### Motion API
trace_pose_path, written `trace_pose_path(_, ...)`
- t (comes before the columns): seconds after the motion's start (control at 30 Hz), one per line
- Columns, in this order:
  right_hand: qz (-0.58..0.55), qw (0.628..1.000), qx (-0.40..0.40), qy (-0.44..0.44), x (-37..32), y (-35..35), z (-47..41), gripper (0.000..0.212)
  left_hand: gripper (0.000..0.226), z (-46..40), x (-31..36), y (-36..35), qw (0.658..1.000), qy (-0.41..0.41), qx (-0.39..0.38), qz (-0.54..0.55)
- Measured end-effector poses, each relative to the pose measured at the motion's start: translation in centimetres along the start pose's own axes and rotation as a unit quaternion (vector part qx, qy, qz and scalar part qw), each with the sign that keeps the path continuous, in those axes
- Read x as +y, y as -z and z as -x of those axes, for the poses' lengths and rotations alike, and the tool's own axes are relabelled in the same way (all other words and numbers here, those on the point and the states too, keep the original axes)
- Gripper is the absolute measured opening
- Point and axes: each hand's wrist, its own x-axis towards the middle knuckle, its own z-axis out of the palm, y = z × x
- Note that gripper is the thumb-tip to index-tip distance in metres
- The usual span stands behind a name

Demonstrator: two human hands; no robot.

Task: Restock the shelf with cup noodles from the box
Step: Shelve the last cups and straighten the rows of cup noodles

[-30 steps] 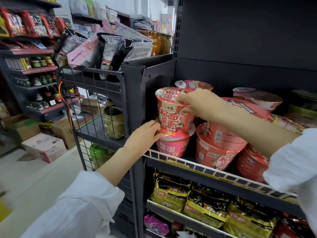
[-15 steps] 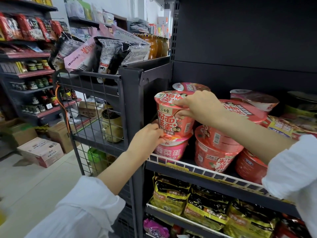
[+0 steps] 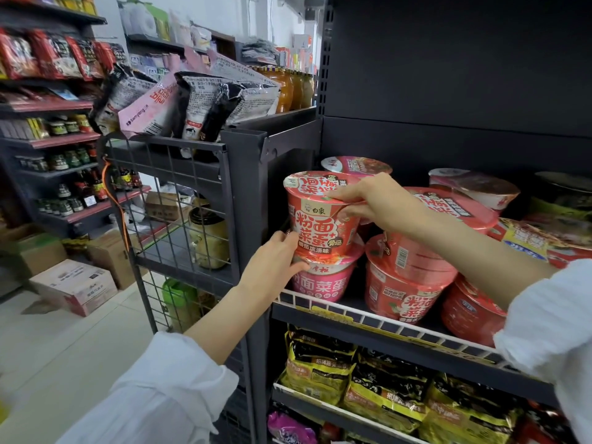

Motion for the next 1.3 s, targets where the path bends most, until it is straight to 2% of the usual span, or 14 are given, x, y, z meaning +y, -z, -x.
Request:
trace_pose_path(0.3, 0.028, 0.999, -0.019, 0.001, -0.9, 0.4, -0.8, 0.046, 0.041, -0.7, -0.3, 0.1, 0.999, 0.017, -0.026, 0.029)
trace_pose_path(0.4, 0.032, 0.999, -0.03, 0.002, -0.5, 0.3, -0.7, 0.047, 0.044, -0.4, -0.6, 0.0, 1.0, 0.006, -0.009, 0.002)
trace_pose_path(0.5, 0.015, 0.999, -0.049, -0.006, 0.3, 0.5, -0.5, 0.052, 0.038, -0.2, -0.3, -0.1, 0.992, -0.057, 0.071, -0.084)
trace_pose_path(0.6, -0.002, 0.998, -0.069, -0.011, 0.8, 1.3, 0.1, 0.057, 0.032, -0.7, 1.2, 0.1, 0.967, -0.151, 0.177, -0.107)
trace_pose_path(0.67, 0.003, 0.999, -0.045, -0.021, 1.4, 1.9, 0.6, 0.057, 0.028, -1.4, 2.7, 0.4, 0.943, -0.204, 0.24, -0.107)
trace_pose_path(0.77, 0.006, 0.999, 0.013, -0.05, 3.1, 2.9, 1.5, 0.044, 0.018, -2.9, 5.3, 1.4, 0.922, -0.247, 0.286, -0.082)
trace_pose_path(0.87, 0.033, 0.993, 0.016, -0.114, 5.5, 3.9, 2.6, 0.04, 0.023, -4.4, 8.2, 2.0, 0.93, -0.273, 0.246, -0.008)
trace_pose_path(0.97, 0.066, 0.982, -0.019, -0.178, 8.4, 4.8, 3.8, 0.048, 0.04, -4.9, 11.3, 2.9, 0.95, -0.272, 0.136, 0.072)
trace_pose_path(1.07, 0.069, 0.969, -0.047, -0.234, 10.7, 4.9, 4.8, 0.047, 0.056, -5.5, 13.9, 3.1, 0.956, -0.287, 0.038, 0.044)
trace_pose_path(1.17, 0.007, 0.971, -0.047, -0.235, 11.5, 4.9, 5.6, 0.038, 0.061, -6.3, 15.0, 2.8, 0.959, -0.28, -0.052, -0.021)
trace_pose_path(1.23, -0.035, 0.97, -0.023, -0.238, 11.7, 5.0, 5.8, 0.028, 0.071, -6.5, 14.9, 2.7, 0.962, -0.261, -0.066, -0.038)
trace_pose_path(1.3, -0.04, 0.973, -0.009, -0.228, 11.9, 5.1, 5.7, 0.026, 0.079, -6.7, 14.7, 3.0, 0.969, -0.242, -0.031, -0.029)
